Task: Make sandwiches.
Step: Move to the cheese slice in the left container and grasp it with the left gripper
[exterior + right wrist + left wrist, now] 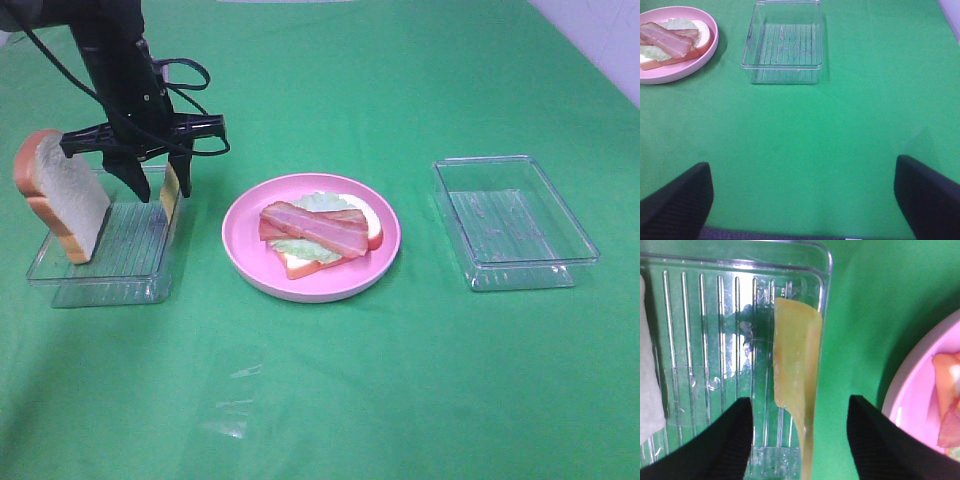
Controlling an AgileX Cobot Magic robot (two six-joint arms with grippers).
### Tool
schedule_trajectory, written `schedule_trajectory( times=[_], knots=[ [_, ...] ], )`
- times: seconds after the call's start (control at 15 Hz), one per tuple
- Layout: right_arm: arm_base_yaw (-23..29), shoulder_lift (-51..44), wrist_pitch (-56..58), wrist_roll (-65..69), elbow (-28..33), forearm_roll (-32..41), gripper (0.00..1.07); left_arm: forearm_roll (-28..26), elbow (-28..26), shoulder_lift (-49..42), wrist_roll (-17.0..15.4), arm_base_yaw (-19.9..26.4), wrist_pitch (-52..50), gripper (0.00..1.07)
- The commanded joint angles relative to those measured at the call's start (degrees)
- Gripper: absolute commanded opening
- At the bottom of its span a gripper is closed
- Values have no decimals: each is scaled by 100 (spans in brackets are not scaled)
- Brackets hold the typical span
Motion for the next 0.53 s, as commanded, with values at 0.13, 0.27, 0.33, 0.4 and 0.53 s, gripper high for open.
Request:
schedule_trajectory(
  times=[0.13,0.27,0.33,0.4,0.53],
  knots=[
    [-29,-160,-23,-57,23,0,96,0,46,17,-92,-23,-17,7],
    [-29,-160,-23,-57,23,0,96,0,46,17,-86,-23,-11,0],
    [-29,-160,-23,-57,23,0,96,-6,46,17,-92,-23,-11,0],
    [-29,-160,-23,-57,23,0,96,-6,46,17,-86,-23,6,0],
    [-29,-160,-23,-57,23,0,96,-52,46,0,-86,-23,57,0]
  ],
)
